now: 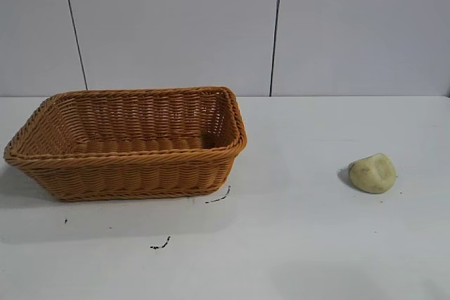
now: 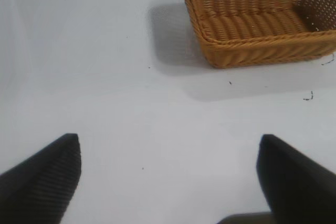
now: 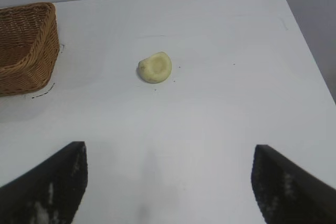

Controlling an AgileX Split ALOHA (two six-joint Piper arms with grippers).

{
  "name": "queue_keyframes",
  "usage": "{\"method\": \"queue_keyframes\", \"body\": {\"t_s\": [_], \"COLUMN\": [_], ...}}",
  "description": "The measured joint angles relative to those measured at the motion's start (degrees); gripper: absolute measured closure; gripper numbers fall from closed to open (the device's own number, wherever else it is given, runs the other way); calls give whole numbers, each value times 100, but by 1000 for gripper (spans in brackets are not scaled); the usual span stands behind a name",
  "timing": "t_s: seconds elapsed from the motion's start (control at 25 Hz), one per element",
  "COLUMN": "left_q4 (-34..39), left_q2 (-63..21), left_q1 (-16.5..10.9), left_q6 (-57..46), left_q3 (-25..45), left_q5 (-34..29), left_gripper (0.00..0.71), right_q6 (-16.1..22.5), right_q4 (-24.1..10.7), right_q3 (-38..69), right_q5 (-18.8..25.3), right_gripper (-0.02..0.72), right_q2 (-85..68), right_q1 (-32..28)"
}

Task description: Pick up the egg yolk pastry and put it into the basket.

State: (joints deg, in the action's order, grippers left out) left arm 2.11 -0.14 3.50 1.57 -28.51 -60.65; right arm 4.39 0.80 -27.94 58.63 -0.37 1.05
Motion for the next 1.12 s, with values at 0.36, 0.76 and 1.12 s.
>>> {"method": "queue_keyframes", "body": {"t_s": [0.36,0.76,1.12], "left_q4": [0,0,0], "left_q2": [0,0,0], "left_q1": [0,0,0], "left_q6": [0,0,0], "left_q3": [0,0,0], "left_q5": [0,0,0], "left_gripper": [17,17,17], "right_q6": [0,-68,-227], "right_q4": [0,0,-48], "right_q3": [0,-615,-2040], "right_q5": [0,0,-37], "right_gripper": [91,15,8], "right_q2": [0,1783,5124], "right_q1": [0,0,0]}}
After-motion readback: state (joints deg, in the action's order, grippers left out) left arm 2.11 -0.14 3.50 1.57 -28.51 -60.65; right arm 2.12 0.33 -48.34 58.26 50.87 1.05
